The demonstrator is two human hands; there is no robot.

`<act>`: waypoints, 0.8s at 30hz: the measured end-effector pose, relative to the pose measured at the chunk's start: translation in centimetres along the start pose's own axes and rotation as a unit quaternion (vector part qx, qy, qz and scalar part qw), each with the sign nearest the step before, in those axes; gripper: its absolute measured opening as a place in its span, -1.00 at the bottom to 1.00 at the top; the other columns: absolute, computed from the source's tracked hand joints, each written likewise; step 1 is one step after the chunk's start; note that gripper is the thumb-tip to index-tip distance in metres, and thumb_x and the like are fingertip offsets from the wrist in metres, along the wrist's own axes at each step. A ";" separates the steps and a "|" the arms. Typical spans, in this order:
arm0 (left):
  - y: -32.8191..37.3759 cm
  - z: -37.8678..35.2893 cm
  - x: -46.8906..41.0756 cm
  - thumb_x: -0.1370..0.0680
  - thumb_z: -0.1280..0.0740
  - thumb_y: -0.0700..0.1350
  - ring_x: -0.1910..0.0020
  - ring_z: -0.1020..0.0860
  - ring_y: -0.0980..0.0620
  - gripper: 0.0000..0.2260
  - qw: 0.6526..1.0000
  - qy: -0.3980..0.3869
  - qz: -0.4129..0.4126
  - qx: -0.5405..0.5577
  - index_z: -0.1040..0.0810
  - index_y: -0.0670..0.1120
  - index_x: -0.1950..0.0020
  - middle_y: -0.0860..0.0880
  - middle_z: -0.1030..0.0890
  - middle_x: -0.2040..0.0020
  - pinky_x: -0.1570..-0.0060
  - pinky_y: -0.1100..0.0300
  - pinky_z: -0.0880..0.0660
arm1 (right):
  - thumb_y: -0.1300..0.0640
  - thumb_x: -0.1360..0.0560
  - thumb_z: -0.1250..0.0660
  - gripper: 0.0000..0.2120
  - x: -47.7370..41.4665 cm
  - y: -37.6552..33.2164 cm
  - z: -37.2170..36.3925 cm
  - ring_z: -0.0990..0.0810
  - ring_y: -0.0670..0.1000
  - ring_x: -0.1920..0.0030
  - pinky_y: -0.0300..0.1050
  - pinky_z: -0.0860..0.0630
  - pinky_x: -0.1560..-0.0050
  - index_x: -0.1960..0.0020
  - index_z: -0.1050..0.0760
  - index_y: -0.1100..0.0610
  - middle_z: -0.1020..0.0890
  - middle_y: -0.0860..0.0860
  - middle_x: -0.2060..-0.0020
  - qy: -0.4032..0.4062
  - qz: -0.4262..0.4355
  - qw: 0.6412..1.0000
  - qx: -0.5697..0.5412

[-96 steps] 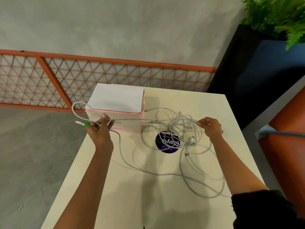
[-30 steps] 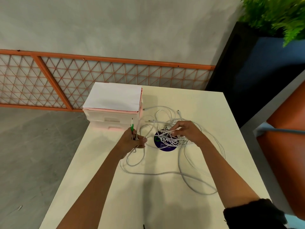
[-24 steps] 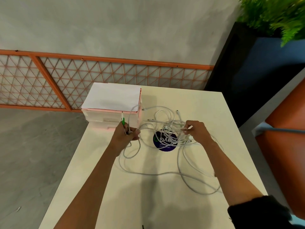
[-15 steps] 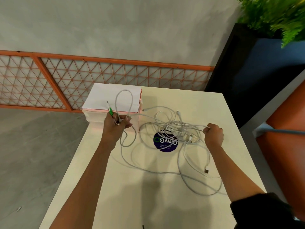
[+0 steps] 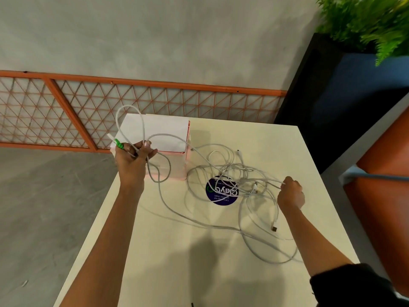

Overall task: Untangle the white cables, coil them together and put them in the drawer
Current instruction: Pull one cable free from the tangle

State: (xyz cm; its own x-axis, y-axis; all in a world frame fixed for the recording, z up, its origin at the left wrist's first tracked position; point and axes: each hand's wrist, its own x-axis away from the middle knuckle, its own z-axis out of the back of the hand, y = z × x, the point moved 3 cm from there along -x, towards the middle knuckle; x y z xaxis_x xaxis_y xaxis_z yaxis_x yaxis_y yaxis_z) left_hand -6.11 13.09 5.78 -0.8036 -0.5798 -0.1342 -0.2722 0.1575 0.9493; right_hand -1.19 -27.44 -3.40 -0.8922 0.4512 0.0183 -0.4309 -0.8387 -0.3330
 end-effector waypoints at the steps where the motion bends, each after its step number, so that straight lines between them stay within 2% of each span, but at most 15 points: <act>1: 0.1 -0.4 0.1 -0.54 -0.30 -0.39 0.27 -0.62 0.08 -0.75 1.000 -0.010 -0.002 -0.006 -0.34 -0.14 0.25 0.07 -0.61 0.31 0.16 0.18 -0.62 | 0.42 -0.50 -0.18 -0.76 -0.1 -0.1 -0.1 -0.55 0.21 -0.07 0.02 -0.43 -0.03 -0.09 -0.48 0.20 -0.57 0.17 -0.05 -0.019 0.014 0.999 0.023; 3: -0.2 -1.3 0.6 -0.54 -0.29 -0.40 0.29 -0.62 0.10 -0.83 1.000 -0.028 0.005 -0.012 -0.39 -0.23 0.19 -0.02 -0.61 0.26 0.20 0.19 -0.61 | 0.38 -0.49 -0.17 -0.68 -0.2 -0.7 -0.2 -0.51 0.12 -0.17 0.00 -0.31 -0.18 -0.14 -0.47 0.10 -0.57 0.08 -0.12 -0.084 0.046 0.991 0.090; 5: -0.5 -2.2 1.2 -0.53 -0.30 -0.40 0.28 -0.62 0.09 -0.92 0.999 -0.039 0.017 -0.022 -0.42 -0.35 0.05 -0.12 -0.56 0.20 0.21 0.22 -0.60 | 0.33 -0.51 -0.13 -0.70 -0.1 -1.7 0.2 -0.47 0.09 -0.20 0.05 -0.24 -0.28 -0.15 -0.46 0.09 -0.52 0.06 -0.17 -0.176 0.087 0.958 0.208; 7: -0.5 -2.8 1.6 -0.52 -0.31 -0.41 0.26 -0.61 0.05 -0.83 0.998 -0.047 0.024 -0.020 -0.35 -0.23 0.14 -0.14 -0.54 0.19 0.19 0.18 -0.62 | 0.30 -0.52 -0.12 -0.81 0.1 -3.5 1.6 -0.47 0.08 -0.08 0.05 -0.29 -0.32 -0.02 -0.46 0.14 -0.54 0.09 -0.15 -0.270 0.135 0.901 0.313; 8: -0.5 -3.1 1.8 -0.52 -0.32 -0.41 0.26 -0.61 0.04 -0.74 0.998 -0.051 0.024 -0.018 -0.29 -0.15 0.19 -0.13 -0.53 0.21 0.18 0.15 -0.62 | 0.28 -0.51 -0.18 -0.81 0.0 -4.5 2.5 -0.47 0.08 -0.07 0.04 -0.34 -0.33 -0.09 -0.46 0.15 -0.53 0.10 -0.21 -0.317 0.154 0.868 0.349; 9: -0.4 -3.4 1.9 -0.51 -0.32 -0.41 0.27 -0.60 0.04 -0.69 0.998 -0.057 0.023 -0.020 -0.24 -0.12 0.22 -0.11 -0.54 0.23 0.16 0.13 -0.63 | 0.23 -0.51 -0.28 -0.64 -0.2 -5.4 3.2 -0.47 0.09 -0.16 0.03 -0.36 -0.34 -0.30 -0.39 0.16 -0.46 0.11 -0.34 -0.362 0.174 0.836 0.372; 10: -0.3 -3.7 2.0 -0.51 -0.32 -0.41 0.28 -0.60 0.05 -0.67 0.998 -0.063 0.021 -0.021 -0.23 -0.10 0.22 -0.08 -0.54 0.26 0.15 0.11 -0.63 | 0.13 -0.47 -0.39 -0.33 -0.2 -6.5 3.8 -0.38 0.11 -0.33 0.04 -0.33 -0.37 -0.49 -0.17 0.17 -0.28 0.11 -0.46 -0.401 0.194 0.817 0.366; 11: -0.2 -4.0 2.1 -0.51 -0.32 -0.41 0.29 -0.60 0.06 -0.66 0.997 -0.067 0.022 -0.021 -0.22 -0.10 0.22 -0.07 -0.54 0.27 0.14 0.11 -0.63 | 0.03 -0.42 -0.46 -0.08 -0.3 -7.3 4.1 -0.21 0.13 -0.47 0.06 -0.26 -0.42 -0.55 0.06 0.13 -0.09 0.08 -0.53 -0.430 0.203 0.814 0.334; 13: 0.0 -4.3 2.3 -0.51 -0.32 -0.40 0.32 -0.59 0.09 -0.66 0.997 -0.069 0.022 -0.024 -0.22 -0.09 0.22 -0.05 -0.54 0.29 0.14 0.11 -0.63 | -0.11 -0.35 -0.50 0.07 -0.1 -9.3 4.1 -0.03 0.13 -0.53 0.08 -0.14 -0.47 -0.56 0.18 0.01 0.04 0.05 -0.55 -0.447 0.238 0.834 0.219; 15: 0.1 -4.5 2.5 -0.52 -0.31 -0.41 0.33 -0.60 0.10 -0.66 0.997 -0.073 0.024 -0.021 -0.21 -0.09 0.22 0.03 -0.58 0.33 0.14 0.13 -0.63 | -0.11 -0.35 -0.50 -0.05 1.0 -10.5 2.6 -0.20 0.10 -0.46 0.01 -0.22 -0.43 -0.55 0.00 -0.06 -0.17 0.06 -0.48 -0.445 0.276 0.846 0.103; 17: 0.1 -4.4 2.6 -0.53 -0.30 -0.41 0.32 -0.61 0.09 -0.66 0.997 -0.072 0.030 -0.017 -0.22 -0.09 0.23 0.06 -0.59 0.36 0.15 0.13 -0.62 | 0.00 -0.39 -0.49 -0.30 2.3 -10.7 0.0 -0.42 0.01 -0.22 -0.15 -0.36 -0.21 -0.45 -0.29 -0.03 -0.42 0.03 -0.25 -0.443 0.286 0.849 0.023; 20: 0.0 -4.1 2.7 -0.52 -0.30 -0.41 0.30 -0.61 0.08 -0.66 0.996 -0.076 0.029 -0.023 -0.22 -0.09 0.24 0.04 -0.59 0.34 0.15 0.11 -0.63 | 0.17 -0.47 -0.41 -0.86 3.8 -10.1 -3.3 -0.48 -0.03 0.08 -0.41 -0.34 0.22 -0.02 -0.62 0.15 -0.57 0.00 0.16 -0.378 0.301 0.874 -0.046; 21: -0.1 -4.0 2.7 -0.52 -0.31 -0.40 0.30 -0.61 0.08 -0.67 0.996 -0.079 0.029 -0.029 -0.22 -0.10 0.24 0.00 -0.58 0.32 0.15 0.11 -0.63 | 0.22 -0.49 -0.37 -0.94 4.0 -10.1 -3.5 -0.49 -0.04 0.16 -0.45 -0.32 0.31 0.12 -0.63 0.15 -0.58 0.01 0.22 -0.340 0.302 0.888 -0.070; 22: -0.2 -3.9 2.7 -0.52 -0.32 -0.39 0.30 -0.61 0.09 -0.69 0.996 -0.082 0.030 -0.035 -0.24 -0.11 0.23 -0.05 -0.56 0.29 0.17 0.12 -0.63 | 0.26 -0.50 -0.35 -0.87 3.8 -10.1 -3.5 -0.51 -0.06 0.22 -0.47 -0.33 0.33 0.20 -0.61 0.14 -0.60 0.03 0.24 -0.303 0.292 0.901 -0.102; 24: -0.5 -3.5 2.8 -0.52 -0.34 -0.36 0.29 -0.61 0.08 -0.81 0.994 -0.089 0.035 -0.058 -0.33 -0.21 0.15 -0.14 -0.53 0.21 0.20 0.16 -0.62 | 0.31 -0.50 -0.31 -0.86 3.2 -10.7 -2.3 -0.58 -0.15 0.25 -0.48 -0.40 0.23 0.15 -0.63 0.19 -0.67 0.10 0.19 -0.243 0.286 0.913 -0.156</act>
State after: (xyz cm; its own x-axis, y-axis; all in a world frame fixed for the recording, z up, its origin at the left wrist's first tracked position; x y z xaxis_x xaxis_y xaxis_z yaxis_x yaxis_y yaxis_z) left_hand -6.38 8.60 5.94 -0.9026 -0.4176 -0.1046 -0.1575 0.0942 0.9830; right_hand 0.92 -16.33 -1.94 -0.9464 -0.2870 0.1485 0.1169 -0.7324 -0.6707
